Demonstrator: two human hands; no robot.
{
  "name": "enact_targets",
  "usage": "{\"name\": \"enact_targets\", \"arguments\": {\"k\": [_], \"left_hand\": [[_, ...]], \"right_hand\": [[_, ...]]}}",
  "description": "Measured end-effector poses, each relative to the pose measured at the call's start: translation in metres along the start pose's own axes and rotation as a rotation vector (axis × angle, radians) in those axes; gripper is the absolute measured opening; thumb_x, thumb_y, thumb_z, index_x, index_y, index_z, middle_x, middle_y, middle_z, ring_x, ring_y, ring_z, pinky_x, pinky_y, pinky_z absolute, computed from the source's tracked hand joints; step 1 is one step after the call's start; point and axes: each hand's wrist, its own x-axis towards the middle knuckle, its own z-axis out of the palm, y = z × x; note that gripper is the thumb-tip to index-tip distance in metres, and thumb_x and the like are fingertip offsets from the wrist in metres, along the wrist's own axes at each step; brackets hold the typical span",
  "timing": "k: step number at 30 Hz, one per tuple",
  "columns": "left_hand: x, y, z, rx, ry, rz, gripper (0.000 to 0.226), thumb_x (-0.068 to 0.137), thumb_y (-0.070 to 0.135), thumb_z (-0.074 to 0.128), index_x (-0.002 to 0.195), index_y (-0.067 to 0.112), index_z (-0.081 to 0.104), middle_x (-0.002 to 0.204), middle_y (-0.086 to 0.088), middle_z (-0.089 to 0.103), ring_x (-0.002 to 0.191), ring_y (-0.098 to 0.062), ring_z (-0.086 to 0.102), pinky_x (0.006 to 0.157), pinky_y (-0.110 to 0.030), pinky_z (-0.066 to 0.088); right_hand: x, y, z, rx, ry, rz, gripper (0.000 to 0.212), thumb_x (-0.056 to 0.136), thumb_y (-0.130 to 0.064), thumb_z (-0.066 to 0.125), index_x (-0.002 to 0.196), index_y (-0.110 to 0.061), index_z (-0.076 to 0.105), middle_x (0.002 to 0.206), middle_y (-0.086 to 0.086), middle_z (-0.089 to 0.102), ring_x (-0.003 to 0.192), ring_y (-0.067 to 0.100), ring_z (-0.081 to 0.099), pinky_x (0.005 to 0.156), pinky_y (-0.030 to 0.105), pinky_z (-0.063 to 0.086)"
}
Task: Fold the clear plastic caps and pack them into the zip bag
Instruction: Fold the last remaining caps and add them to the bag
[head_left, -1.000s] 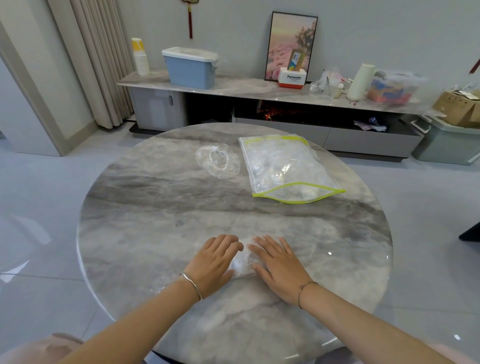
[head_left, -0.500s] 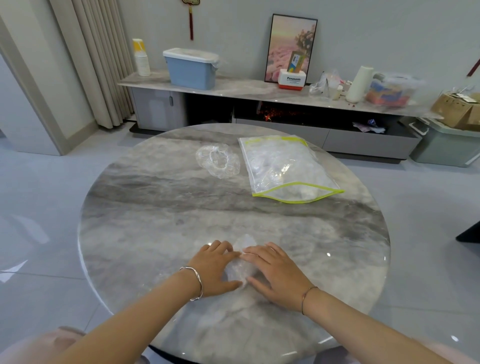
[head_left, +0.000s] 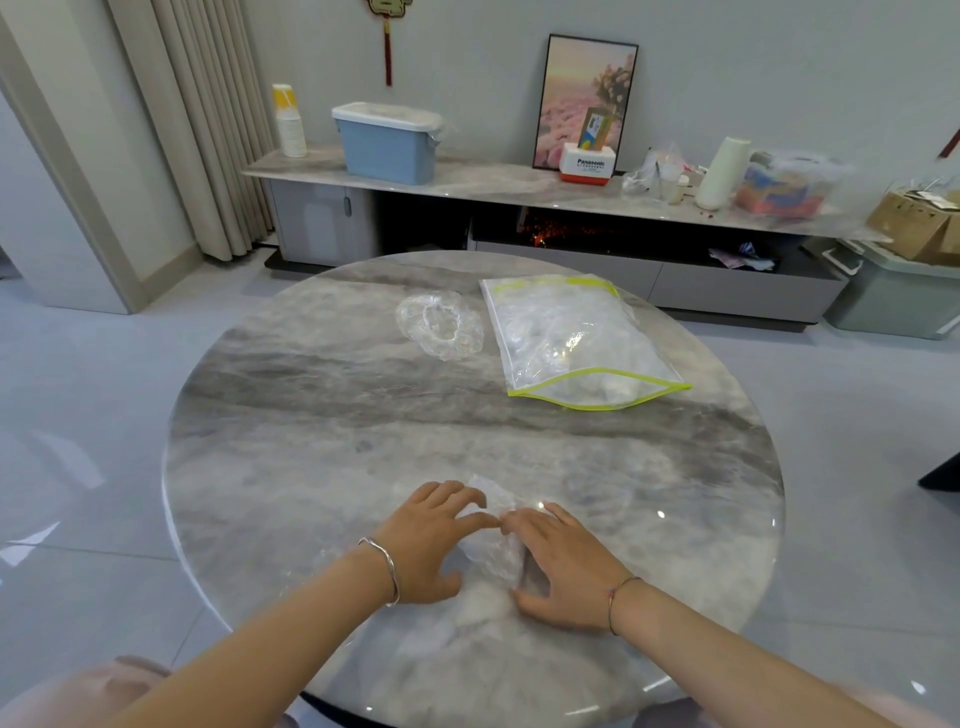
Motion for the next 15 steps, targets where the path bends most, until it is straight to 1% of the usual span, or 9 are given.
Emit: {"name": "enact_targets", "arguments": {"k": [2, 4, 6, 8, 10, 11, 12, 13, 15], "left_hand": [[0.003, -0.001, 0.002, 0.103, -0.003, 0.085, 0.063, 0.055, 0.046, 0.057, 0.117, 0.036, 0.054, 0.117, 0.012, 0.056, 0.113, -0.016, 0.047, 0.103, -0.029, 0.026], [0.005, -0.001, 0.004, 0.148, -0.038, 0.078, 0.061, 0.06, 0.048, 0.053, 0.12, 0.033, 0.054, 0.12, 0.014, 0.058, 0.123, -0.02, 0.048, 0.108, -0.037, 0.021], [0.003, -0.004, 0.009, 0.146, -0.079, -0.002, 0.064, 0.065, 0.057, 0.047, 0.123, 0.032, 0.053, 0.121, 0.012, 0.061, 0.126, -0.025, 0.049, 0.108, -0.043, 0.018], [0.001, -0.008, 0.012, 0.117, -0.11, -0.078, 0.066, 0.067, 0.069, 0.042, 0.121, 0.033, 0.058, 0.119, 0.011, 0.063, 0.123, -0.029, 0.052, 0.108, -0.044, 0.012], [0.001, -0.011, 0.015, 0.105, -0.1, -0.153, 0.068, 0.067, 0.076, 0.038, 0.115, 0.036, 0.062, 0.115, 0.013, 0.065, 0.118, -0.03, 0.056, 0.108, -0.043, 0.009], [0.002, -0.012, 0.016, 0.087, -0.059, -0.183, 0.067, 0.067, 0.078, 0.037, 0.111, 0.036, 0.064, 0.112, 0.015, 0.066, 0.118, -0.031, 0.056, 0.109, -0.042, 0.006], [0.004, -0.009, 0.015, 0.044, -0.032, -0.209, 0.066, 0.067, 0.079, 0.035, 0.108, 0.036, 0.064, 0.112, 0.015, 0.065, 0.122, -0.031, 0.053, 0.112, -0.04, 0.002], [0.006, -0.006, 0.013, -0.039, -0.009, -0.237, 0.067, 0.066, 0.079, 0.033, 0.107, 0.035, 0.063, 0.116, 0.015, 0.063, 0.131, -0.031, 0.043, 0.113, -0.037, -0.005], [0.01, 0.0, 0.014, -0.154, 0.048, -0.304, 0.072, 0.063, 0.078, 0.026, 0.107, 0.033, 0.059, 0.127, 0.016, 0.053, 0.143, -0.024, 0.018, 0.112, -0.031, -0.015]], "right_hand": [[0.002, 0.001, 0.002, 0.0, 0.03, 0.0, 0.051, 0.08, -0.04, 0.047, 0.127, -0.022, 0.043, 0.129, -0.006, 0.05, 0.122, 0.01, 0.043, 0.116, 0.028, 0.013], [0.003, 0.002, 0.002, -0.011, 0.062, -0.011, 0.042, 0.081, -0.037, 0.04, 0.118, -0.02, 0.05, 0.121, -0.004, 0.055, 0.114, 0.013, 0.048, 0.112, 0.021, 0.016], [0.005, 0.002, 0.004, -0.005, 0.076, -0.026, 0.038, 0.083, -0.036, 0.035, 0.109, -0.017, 0.055, 0.116, -0.003, 0.058, 0.109, 0.015, 0.051, 0.109, 0.019, 0.019], [0.007, 0.006, 0.007, 0.092, 0.091, 0.019, 0.029, 0.085, -0.033, 0.039, 0.103, -0.016, 0.056, 0.111, -0.004, 0.06, 0.102, 0.017, 0.053, 0.102, 0.022, 0.033], [0.009, 0.01, 0.009, 0.232, 0.135, 0.114, 0.024, 0.09, -0.034, 0.048, 0.105, -0.019, 0.058, 0.109, -0.01, 0.059, 0.101, 0.011, 0.053, 0.093, 0.023, 0.04], [0.011, 0.012, 0.011, 0.295, 0.161, 0.172, 0.026, 0.091, -0.037, 0.05, 0.109, -0.02, 0.06, 0.112, -0.014, 0.057, 0.103, 0.007, 0.052, 0.093, 0.021, 0.04], [0.012, 0.013, 0.012, 0.356, 0.194, 0.232, 0.028, 0.092, -0.04, 0.051, 0.108, -0.019, 0.062, 0.112, -0.016, 0.055, 0.104, 0.005, 0.052, 0.093, 0.019, 0.04], [0.013, 0.014, 0.012, 0.401, 0.239, 0.281, 0.028, 0.092, -0.041, 0.053, 0.099, -0.017, 0.065, 0.109, -0.015, 0.054, 0.102, 0.004, 0.052, 0.092, 0.018, 0.04], [0.016, 0.014, 0.011, 0.47, 0.309, 0.39, 0.026, 0.09, -0.037, 0.059, 0.072, -0.018, 0.059, 0.097, -0.01, 0.053, 0.092, 0.006, 0.053, 0.084, 0.014, 0.039]]}}
